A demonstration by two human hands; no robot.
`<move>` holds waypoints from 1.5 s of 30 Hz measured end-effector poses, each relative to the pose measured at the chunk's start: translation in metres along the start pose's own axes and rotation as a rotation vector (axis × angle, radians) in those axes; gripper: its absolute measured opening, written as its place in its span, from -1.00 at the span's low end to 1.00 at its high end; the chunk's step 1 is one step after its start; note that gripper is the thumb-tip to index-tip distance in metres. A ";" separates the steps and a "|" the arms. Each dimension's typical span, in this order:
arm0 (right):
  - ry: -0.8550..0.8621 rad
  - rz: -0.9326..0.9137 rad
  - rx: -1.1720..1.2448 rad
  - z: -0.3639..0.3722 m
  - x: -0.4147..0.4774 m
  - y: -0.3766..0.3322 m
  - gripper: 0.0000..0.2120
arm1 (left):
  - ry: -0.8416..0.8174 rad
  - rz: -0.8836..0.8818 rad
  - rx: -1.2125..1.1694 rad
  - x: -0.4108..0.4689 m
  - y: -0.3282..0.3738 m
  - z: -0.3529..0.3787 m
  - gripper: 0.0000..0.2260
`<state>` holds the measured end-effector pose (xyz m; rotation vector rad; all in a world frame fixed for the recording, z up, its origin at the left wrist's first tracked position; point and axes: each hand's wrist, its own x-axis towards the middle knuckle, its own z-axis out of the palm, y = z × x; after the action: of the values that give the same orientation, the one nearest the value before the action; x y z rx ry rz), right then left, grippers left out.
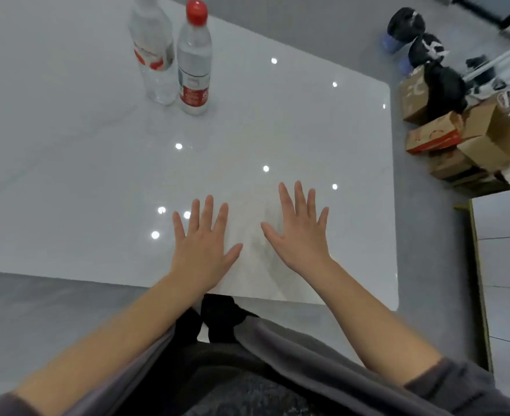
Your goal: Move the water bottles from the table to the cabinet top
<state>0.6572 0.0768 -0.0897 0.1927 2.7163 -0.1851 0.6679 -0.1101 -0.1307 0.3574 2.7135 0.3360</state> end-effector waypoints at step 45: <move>0.300 0.192 1.105 -0.059 0.234 -0.193 -0.34 | 0.036 0.119 -0.840 0.263 -0.194 -0.156 -0.37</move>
<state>0.3909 -0.0787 -0.1124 0.8232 2.5160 -1.6796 0.3316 -0.2442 -0.1332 0.2563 2.3099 1.4408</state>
